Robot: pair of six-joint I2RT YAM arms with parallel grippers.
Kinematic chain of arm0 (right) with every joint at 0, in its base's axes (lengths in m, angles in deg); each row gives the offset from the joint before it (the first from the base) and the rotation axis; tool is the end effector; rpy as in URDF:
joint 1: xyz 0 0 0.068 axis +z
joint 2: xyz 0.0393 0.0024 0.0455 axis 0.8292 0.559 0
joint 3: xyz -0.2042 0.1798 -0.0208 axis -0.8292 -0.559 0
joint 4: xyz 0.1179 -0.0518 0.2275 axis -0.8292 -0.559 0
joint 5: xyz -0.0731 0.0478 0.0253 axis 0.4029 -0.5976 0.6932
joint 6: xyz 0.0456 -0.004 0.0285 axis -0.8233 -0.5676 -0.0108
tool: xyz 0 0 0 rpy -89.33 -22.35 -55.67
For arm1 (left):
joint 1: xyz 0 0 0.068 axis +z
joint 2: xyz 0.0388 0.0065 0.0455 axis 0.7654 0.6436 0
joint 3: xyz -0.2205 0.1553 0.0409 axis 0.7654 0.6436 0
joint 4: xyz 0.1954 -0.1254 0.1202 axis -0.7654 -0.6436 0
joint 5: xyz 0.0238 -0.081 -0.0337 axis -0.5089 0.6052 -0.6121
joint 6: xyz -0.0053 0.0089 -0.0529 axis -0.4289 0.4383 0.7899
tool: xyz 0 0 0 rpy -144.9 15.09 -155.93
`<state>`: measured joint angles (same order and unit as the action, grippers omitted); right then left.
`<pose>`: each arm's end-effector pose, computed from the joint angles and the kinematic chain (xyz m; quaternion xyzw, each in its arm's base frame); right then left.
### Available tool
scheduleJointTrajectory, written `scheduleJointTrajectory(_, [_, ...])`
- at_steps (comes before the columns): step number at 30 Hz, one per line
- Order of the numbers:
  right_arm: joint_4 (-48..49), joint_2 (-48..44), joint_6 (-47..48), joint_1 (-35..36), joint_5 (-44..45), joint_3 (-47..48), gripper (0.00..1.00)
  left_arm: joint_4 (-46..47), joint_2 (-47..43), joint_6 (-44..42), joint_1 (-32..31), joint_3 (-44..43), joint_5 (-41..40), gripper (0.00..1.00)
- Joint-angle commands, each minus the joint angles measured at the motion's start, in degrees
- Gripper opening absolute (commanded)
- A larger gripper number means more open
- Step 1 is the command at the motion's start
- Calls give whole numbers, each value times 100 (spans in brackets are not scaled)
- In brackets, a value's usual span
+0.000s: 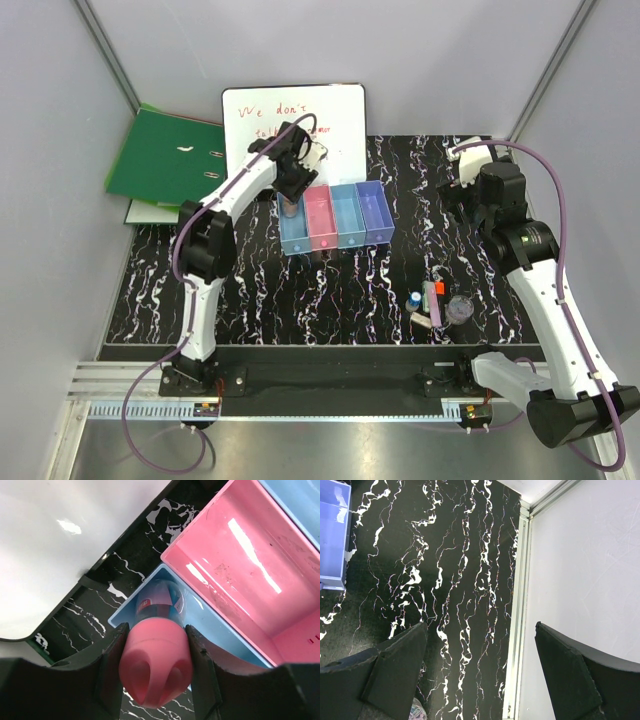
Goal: Sort the stationery into containers
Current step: Place the stationery in the storage box.
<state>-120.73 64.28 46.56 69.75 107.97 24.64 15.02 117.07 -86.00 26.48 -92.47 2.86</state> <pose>0.2090 0.0393 0.3993 -0.1971 0.8199 -0.1895 0.5030 0.4389 -0.1906 0.2475 0.3413 0.9079 -0.0140 0.2430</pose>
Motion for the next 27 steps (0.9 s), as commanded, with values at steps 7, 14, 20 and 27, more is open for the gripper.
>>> scheduleJointTrajectory(7, [192, -95, -58, -20, -55, -29, 98, 615, -558, 266, 70, 166, 199, 53])
scheduleJointTrajectory(14, [140, -139, -111, -29, -143, -109, 99, 773, -804, 161, 70, 219, 94, 96])
scheduleJointTrajectory(20, [-237, -270, -181, -29, -572, -161, 99, 773, -1190, 152, 79, 280, 128, 99])
scheduleJointTrajectory(27, [-1222, -332, 704, -38, -2312, -740, 90, 677, -2271, -339, -96, 796, 533, 99])
